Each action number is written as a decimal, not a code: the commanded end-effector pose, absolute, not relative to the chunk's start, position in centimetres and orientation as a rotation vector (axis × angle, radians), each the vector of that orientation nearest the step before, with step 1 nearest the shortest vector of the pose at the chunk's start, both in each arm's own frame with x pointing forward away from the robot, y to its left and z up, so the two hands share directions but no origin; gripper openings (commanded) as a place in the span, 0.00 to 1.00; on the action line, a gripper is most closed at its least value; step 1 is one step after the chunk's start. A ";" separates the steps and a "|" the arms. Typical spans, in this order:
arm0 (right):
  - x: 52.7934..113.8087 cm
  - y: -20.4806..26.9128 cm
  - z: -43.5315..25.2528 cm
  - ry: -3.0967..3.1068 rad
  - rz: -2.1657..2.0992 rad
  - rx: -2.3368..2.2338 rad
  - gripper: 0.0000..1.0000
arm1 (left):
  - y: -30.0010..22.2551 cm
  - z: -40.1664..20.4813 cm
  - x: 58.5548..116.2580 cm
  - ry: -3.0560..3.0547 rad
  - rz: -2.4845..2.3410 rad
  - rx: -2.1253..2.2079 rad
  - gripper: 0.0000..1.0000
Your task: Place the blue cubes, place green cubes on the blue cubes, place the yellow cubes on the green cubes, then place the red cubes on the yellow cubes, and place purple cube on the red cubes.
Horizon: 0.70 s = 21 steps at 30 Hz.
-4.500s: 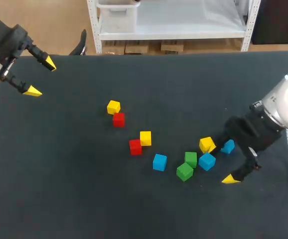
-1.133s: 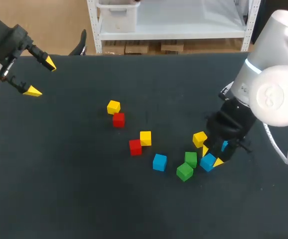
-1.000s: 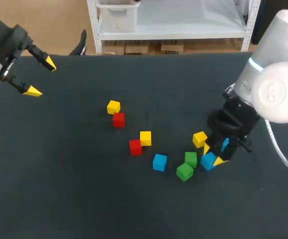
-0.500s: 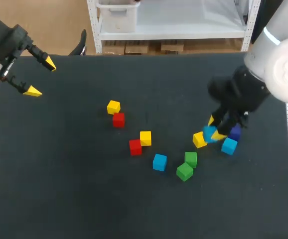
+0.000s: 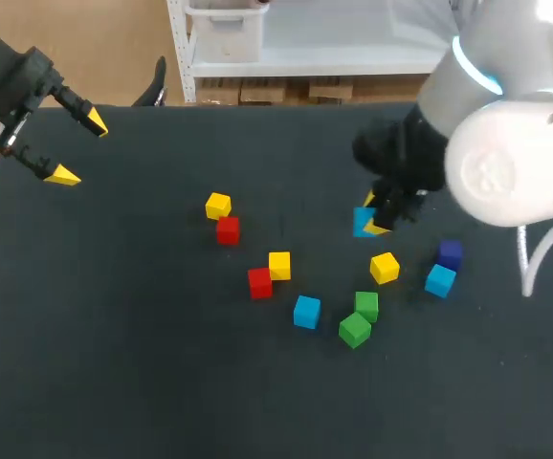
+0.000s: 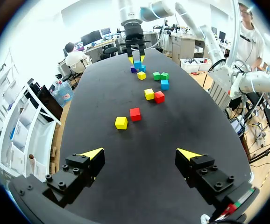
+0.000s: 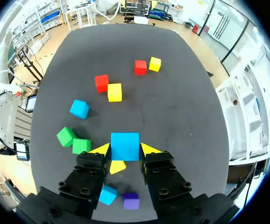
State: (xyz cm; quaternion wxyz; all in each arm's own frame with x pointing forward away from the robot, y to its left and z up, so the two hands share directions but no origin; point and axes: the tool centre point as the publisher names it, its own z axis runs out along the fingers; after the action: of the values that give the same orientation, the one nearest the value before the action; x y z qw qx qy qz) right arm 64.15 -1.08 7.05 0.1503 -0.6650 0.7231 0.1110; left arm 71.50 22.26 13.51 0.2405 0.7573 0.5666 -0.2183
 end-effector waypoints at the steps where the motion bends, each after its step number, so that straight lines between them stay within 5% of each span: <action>1: 66.2 0.8 5.5 2.080 0.352 -1.952 0.00 | 22.3 13.5 71.5 1.549 -0.594 2.072 1.00; 21: 68.8 4.1 2.1 2.046 0.369 -1.943 0.00 | 22.3 13.5 71.5 1.549 -0.594 2.072 1.00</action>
State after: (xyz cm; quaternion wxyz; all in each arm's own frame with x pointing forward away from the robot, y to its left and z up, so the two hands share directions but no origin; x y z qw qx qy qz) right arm 68.61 3.89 2.51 0.1469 -0.6748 0.7122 0.1256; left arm 71.50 22.26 13.51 0.2405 0.7573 0.5666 -0.2183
